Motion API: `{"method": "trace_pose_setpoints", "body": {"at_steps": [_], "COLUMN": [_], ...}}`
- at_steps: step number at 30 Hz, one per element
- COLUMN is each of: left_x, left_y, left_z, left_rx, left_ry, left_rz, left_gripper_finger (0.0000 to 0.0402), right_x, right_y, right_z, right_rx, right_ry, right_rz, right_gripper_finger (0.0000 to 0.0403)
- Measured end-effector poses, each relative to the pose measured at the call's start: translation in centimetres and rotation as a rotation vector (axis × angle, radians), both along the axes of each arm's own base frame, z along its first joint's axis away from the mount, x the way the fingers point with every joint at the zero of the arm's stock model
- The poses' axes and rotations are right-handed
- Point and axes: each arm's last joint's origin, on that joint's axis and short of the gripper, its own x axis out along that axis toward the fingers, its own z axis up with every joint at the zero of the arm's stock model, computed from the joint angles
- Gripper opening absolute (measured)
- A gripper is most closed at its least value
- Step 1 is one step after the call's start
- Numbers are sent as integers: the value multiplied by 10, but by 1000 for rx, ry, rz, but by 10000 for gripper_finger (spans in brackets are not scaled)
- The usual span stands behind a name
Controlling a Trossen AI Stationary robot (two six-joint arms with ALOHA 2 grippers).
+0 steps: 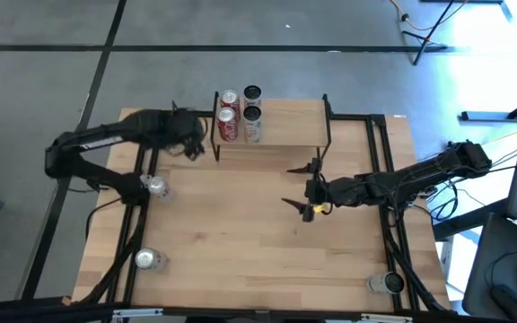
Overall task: Place canned beverage on shelf
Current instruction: Put the top white-blue soda can on the shelf
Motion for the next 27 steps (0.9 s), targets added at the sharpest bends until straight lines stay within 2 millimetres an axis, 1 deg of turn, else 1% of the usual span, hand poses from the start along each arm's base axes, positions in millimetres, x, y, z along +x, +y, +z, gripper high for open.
{"method": "trace_pose_setpoints", "body": {"at_steps": [3,6,8,13,16,18,24,27], "left_x": [-13,-27,-34,-41,-47,-49,-48,-52], "left_y": [29,55,71,102,114,119,123,122], "left_z": [-2,-6,-10,-19,-27,-31,-39,-52], "left_rx": [-36,-107,-140,-219,-258,-278,-337,-388], "left_ry": [28,35,34,-33,-6,0,-10,-4], "left_rz": [101,184,213,226,261,269,251,262], "left_gripper_finger": [354,354,354,354,354,354,354,354], "right_x": [-1,-2,-3,-3,-3,-3,-3,-3], "right_y": [-1,-2,-2,-4,-4,-3,-3,-3], "right_z": [-3,-4,-5,-6,-6,-6,-6,-6], "right_rx": [-40,-89,-124,-175,-176,-172,-145,-135], "right_ry": [35,65,81,96,98,98,92,88], "right_rz": [-6,-18,-30,-58,-59,-48,-45,-48], "right_gripper_finger": [386,386,386,386,386,386,386,386]}}
